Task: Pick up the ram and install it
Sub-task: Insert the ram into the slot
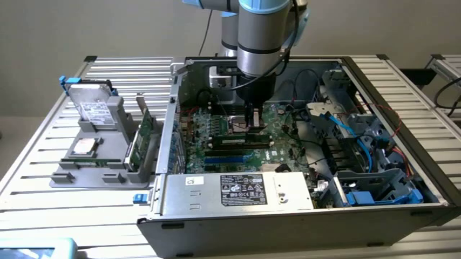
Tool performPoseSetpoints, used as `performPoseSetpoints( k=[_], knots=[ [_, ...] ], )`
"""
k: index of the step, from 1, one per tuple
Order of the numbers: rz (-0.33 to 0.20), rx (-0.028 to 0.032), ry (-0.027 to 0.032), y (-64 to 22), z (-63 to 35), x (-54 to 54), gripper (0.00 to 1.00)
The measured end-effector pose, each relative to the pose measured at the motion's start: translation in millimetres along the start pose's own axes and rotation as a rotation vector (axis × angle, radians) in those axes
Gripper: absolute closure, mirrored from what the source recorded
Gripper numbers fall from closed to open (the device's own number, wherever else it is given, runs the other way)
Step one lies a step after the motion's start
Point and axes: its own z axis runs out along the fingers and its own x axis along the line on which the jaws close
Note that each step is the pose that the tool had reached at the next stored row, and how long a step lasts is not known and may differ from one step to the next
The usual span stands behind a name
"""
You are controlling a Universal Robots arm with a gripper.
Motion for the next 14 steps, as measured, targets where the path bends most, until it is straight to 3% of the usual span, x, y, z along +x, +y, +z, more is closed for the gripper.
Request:
performPoseSetpoints(
  k=[14],
  knots=[
    [0.0, 0.0, 0.0001, 0.0, 0.3, 0.6, 0.88]
  ],
)
